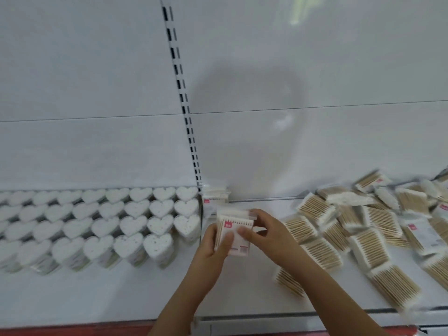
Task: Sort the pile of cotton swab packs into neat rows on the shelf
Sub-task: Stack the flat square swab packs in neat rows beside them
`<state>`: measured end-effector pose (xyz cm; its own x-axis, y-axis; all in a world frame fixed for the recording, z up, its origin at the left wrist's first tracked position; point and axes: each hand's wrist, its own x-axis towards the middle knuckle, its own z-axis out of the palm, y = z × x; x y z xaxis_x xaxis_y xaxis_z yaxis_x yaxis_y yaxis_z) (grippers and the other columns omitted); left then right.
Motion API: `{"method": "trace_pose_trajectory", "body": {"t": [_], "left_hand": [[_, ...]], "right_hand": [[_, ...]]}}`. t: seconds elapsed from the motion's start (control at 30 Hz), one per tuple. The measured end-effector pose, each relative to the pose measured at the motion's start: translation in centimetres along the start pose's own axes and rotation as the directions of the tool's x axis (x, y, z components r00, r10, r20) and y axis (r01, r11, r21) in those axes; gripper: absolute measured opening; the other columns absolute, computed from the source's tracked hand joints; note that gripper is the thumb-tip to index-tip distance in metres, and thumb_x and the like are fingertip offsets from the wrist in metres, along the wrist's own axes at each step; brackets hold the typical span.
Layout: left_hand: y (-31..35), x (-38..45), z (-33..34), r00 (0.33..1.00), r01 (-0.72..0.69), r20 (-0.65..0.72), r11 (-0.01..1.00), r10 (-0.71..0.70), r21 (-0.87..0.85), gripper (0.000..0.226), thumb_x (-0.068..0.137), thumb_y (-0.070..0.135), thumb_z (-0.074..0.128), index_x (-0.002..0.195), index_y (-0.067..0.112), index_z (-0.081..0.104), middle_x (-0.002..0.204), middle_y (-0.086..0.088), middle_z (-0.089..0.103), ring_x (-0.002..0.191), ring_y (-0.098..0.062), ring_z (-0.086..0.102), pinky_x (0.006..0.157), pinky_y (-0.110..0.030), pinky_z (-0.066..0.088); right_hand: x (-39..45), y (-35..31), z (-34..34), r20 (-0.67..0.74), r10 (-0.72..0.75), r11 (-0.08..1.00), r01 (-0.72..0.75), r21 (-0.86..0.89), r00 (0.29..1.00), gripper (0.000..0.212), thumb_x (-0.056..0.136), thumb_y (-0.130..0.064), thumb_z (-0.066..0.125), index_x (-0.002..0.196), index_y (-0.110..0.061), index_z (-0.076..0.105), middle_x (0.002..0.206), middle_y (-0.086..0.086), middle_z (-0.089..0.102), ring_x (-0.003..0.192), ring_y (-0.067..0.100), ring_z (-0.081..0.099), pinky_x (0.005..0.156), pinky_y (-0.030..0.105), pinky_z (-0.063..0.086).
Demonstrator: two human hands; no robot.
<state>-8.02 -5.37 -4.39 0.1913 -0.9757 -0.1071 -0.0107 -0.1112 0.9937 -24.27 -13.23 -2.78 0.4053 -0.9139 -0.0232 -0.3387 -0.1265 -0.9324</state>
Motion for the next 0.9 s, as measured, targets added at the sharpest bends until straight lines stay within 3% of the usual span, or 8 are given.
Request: {"method": "trace_pose_trajectory", "body": {"t": [0.13,0.3,0.4,0.5,0.6,0.7,0.8,0.9], "left_hand": [[-0.9,-1.1,-2.1,0.999,-0.024,0.038,0.969,0.015,0.246,0.036,0.095,0.052,0.05,0.127,0.034,0.053,0.118,0.02,0.067,0.107,0.007,0.062,0.089,-0.016,0.049],[-2.9,-2.2,-4.0,0.999,-0.004,-0.036,0.89,0.023,0.456,0.038,0.099,0.048,0.052,0.136,0.039,0.044,0.122,0.02,0.056,0.109,0.01,0.054,0.092,-0.011,0.044],[-3.3,-2.5,-4.3,0.998,-0.056,-0.003,0.867,0.066,0.495,0.037,0.101,0.041,0.052,0.137,0.034,0.046,0.127,0.018,0.052,0.113,0.011,0.049,0.096,-0.011,0.042],[-3.4,-2.2,-4.3,0.994,-0.101,0.013,0.843,0.11,0.528,0.04,0.102,0.037,0.053,0.14,0.034,0.043,0.132,0.017,0.047,0.116,0.01,0.046,0.099,-0.015,0.043],[-3.4,-1.8,-4.3,0.993,-0.112,0.035,0.831,0.111,0.545,0.052,0.102,0.037,0.053,0.15,0.036,0.033,0.142,0.02,0.039,0.123,0.009,0.044,0.104,-0.013,0.039],[-3.3,-1.0,-4.3,0.993,-0.115,0.056,0.837,0.1,0.536,0.059,0.102,0.036,0.052,0.155,0.034,0.025,0.15,0.021,0.031,0.132,0.006,0.039,0.109,-0.014,0.034],[-3.3,-0.4,-4.0,0.991,-0.135,0.069,0.828,0.117,0.544,0.059,0.103,0.033,0.052,0.155,0.032,0.026,0.152,0.016,0.031,0.136,0.001,0.038,0.114,-0.022,0.034],[-3.5,-0.3,-3.4,0.984,-0.177,0.073,0.802,0.165,0.57,0.051,0.102,0.028,0.054,0.149,0.034,0.036,0.146,0.015,0.038,0.121,0.01,0.045,0.1,-0.008,0.039]], "right_hand": [[0.5,0.0,0.6,0.01,-0.07,0.991,0.07,-0.115,0.998,0.039,0.078,-0.038,0.081,0.109,-0.033,0.059,0.091,-0.025,0.063,0.065,0.001,0.053,0.062,0.012,0.043],[2.6,-0.2,2.1,-0.034,-0.073,0.992,0.068,-0.11,0.997,0.038,0.083,-0.027,0.078,0.111,-0.034,0.053,0.102,-0.018,0.063,0.073,0.004,0.06,0.062,0.009,0.043],[4.0,0.0,3.7,-0.061,-0.121,0.986,0.112,-0.125,0.991,0.04,0.085,-0.024,0.076,0.109,-0.041,0.05,0.106,-0.021,0.061,0.073,0.004,0.061,0.064,0.009,0.044],[5.0,0.8,5.3,-0.112,-0.113,0.978,0.09,-0.189,0.987,0.045,0.085,-0.027,0.075,0.124,-0.027,0.052,0.114,-0.013,0.059,0.07,0.004,0.061,0.064,0.011,0.044],[5.0,1.2,6.1,-0.191,-0.052,0.972,0.006,-0.235,0.98,0.037,0.085,-0.033,0.075,0.115,-0.019,0.059,0.108,-0.007,0.061,0.07,0.004,0.061,0.063,0.009,0.041],[5.1,1.3,6.2,-0.143,-0.069,0.954,0.023,-0.298,0.987,0.024,0.089,-0.029,0.071,0.109,-0.018,0.063,0.105,-0.004,0.066,0.072,0.001,0.061,0.063,0.005,0.04],[4.9,1.0,5.2,-0.08,-0.061,0.948,0.033,-0.316,0.995,0.03,0.09,-0.029,0.07,0.117,-0.02,0.062,0.112,-0.005,0.065,0.076,-0.001,0.061,0.067,0.006,0.041],[3.3,0.7,2.6,-0.04,-0.075,0.895,0.05,-0.444,0.996,0.037,0.091,-0.03,0.067,0.126,-0.018,0.058,0.115,-0.003,0.059,0.077,0.005,0.058,0.076,0.018,0.043]]}}
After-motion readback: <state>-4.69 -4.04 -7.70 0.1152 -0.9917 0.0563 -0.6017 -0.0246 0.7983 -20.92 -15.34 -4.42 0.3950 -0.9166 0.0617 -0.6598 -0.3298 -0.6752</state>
